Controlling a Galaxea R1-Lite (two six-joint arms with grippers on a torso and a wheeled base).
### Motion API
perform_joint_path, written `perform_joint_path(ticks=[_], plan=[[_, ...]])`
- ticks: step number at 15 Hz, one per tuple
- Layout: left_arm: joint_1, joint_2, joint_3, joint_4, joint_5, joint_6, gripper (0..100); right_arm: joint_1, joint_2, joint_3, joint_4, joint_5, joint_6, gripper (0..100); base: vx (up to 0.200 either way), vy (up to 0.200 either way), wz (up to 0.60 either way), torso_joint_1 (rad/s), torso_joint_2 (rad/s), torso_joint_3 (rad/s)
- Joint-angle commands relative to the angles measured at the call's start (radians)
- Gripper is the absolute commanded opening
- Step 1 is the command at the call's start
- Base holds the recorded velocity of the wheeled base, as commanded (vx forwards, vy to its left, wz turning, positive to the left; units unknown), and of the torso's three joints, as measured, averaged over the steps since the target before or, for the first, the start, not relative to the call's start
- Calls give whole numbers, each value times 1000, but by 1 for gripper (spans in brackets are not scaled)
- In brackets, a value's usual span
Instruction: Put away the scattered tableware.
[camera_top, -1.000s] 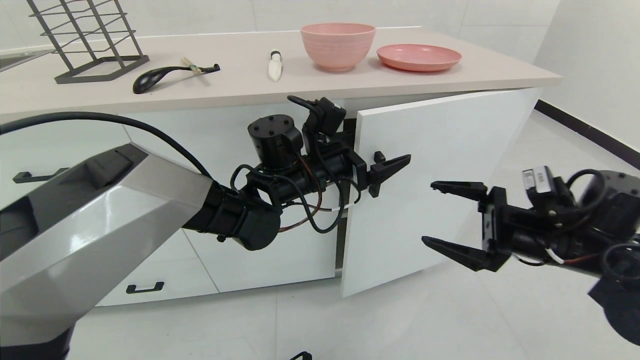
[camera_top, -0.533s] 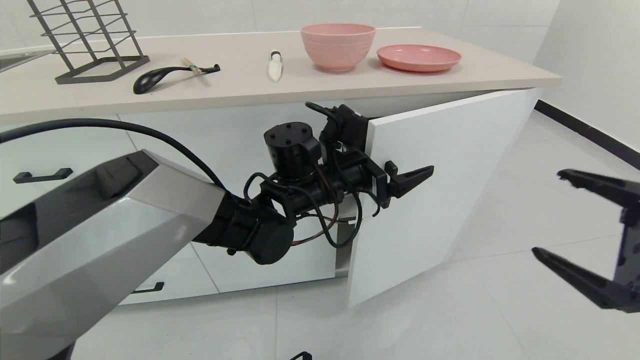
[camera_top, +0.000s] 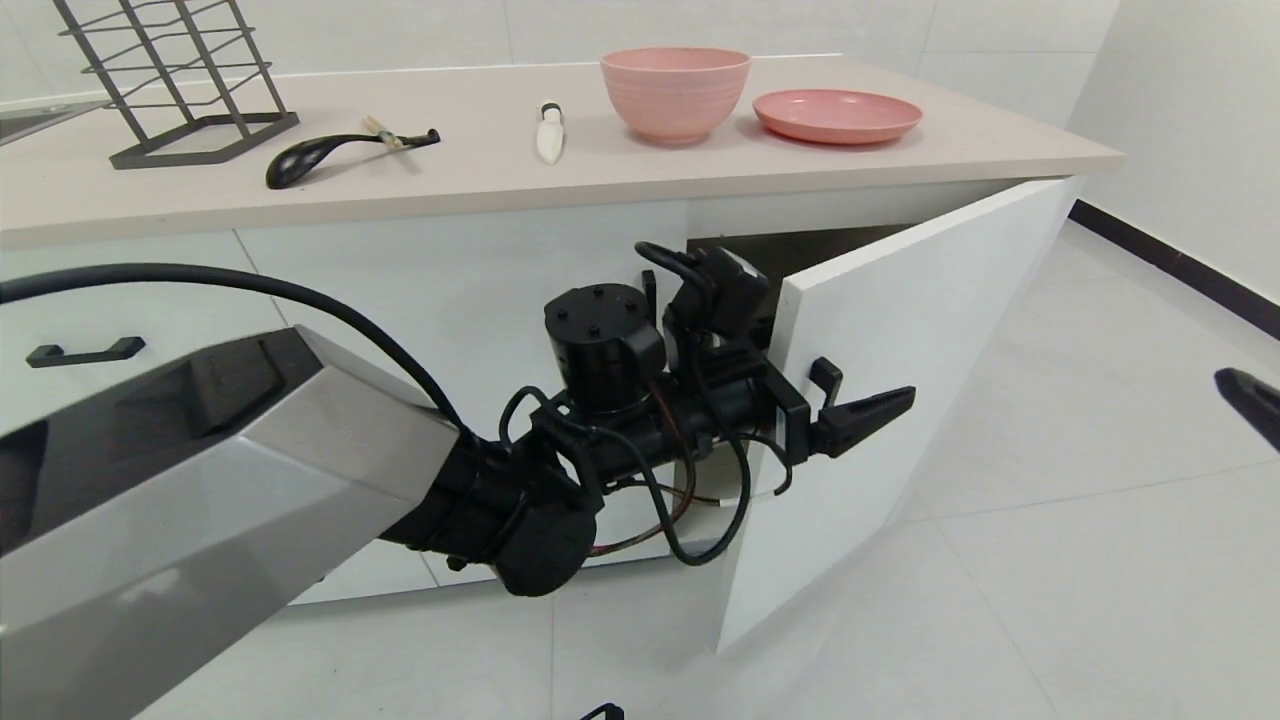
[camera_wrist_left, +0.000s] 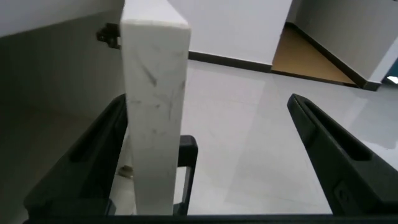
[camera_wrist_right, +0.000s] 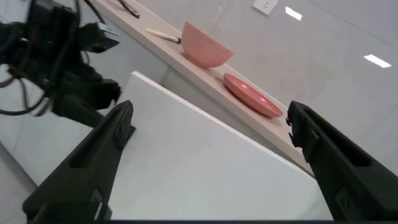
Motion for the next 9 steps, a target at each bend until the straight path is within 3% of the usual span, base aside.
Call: perform_joint_path(ticks=[1, 4, 9], plan=[[-41, -28, 59, -20, 0, -1, 100, -32, -8, 2, 0, 1, 1, 100, 0, 0, 0, 0, 0, 0], [-94, -25, 68, -32, 19, -37, 100, -32, -15, -8, 0, 0, 1, 100, 0, 0, 0, 0, 0, 0], [-144, -15, 70, -34, 33, -45, 100, -35, -67, -86, 2, -3, 8, 100, 0, 0, 0, 0, 0, 0]])
